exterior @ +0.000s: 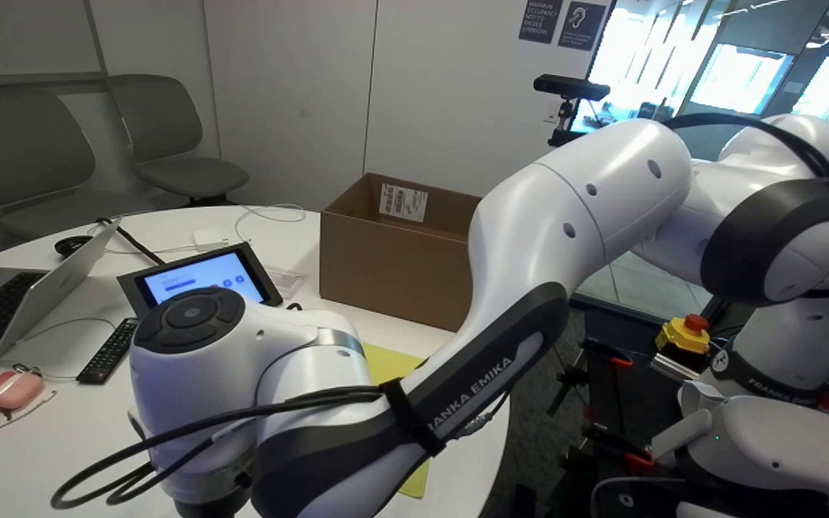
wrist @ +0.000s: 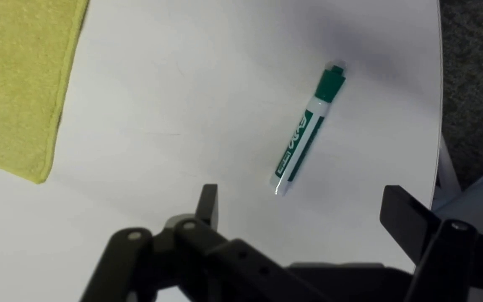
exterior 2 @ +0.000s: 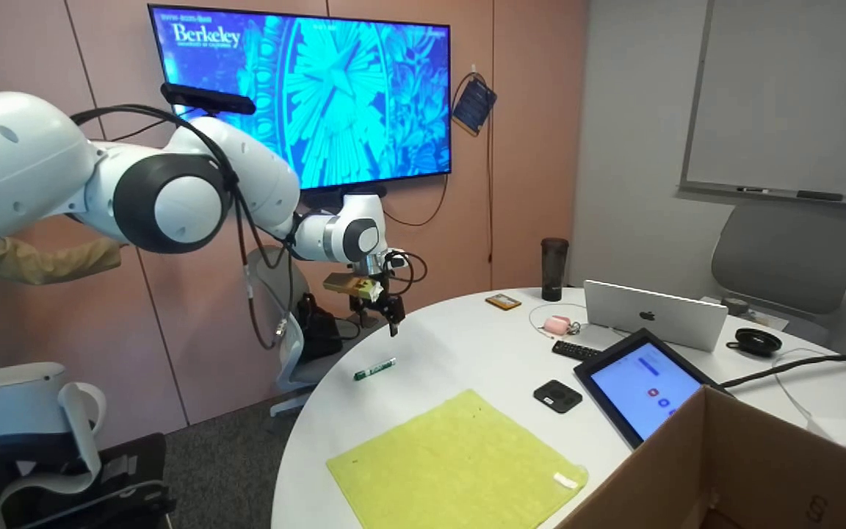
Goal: Pick up the marker, put it on the towel , fold the towel together with the marker and put it in the box
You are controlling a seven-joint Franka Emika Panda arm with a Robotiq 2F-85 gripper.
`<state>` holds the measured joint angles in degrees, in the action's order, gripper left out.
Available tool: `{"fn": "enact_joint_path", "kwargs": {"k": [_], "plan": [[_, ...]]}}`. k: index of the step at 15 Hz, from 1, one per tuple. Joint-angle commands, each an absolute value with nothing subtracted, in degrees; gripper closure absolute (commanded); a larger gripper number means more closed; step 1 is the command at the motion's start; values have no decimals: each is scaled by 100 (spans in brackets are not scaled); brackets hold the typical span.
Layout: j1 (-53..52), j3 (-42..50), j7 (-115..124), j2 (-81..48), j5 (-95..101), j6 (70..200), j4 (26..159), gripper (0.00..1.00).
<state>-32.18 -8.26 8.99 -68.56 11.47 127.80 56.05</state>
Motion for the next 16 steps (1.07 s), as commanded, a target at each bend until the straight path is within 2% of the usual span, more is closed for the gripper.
{"fn": "enact_joint_path", "kwargs": {"k": [1,16], "plan": [[-3365,-693,1117,-7499,946,12825,4742,0],[-3683,-472,1742,-8657,649,12646,3526,0]]}}
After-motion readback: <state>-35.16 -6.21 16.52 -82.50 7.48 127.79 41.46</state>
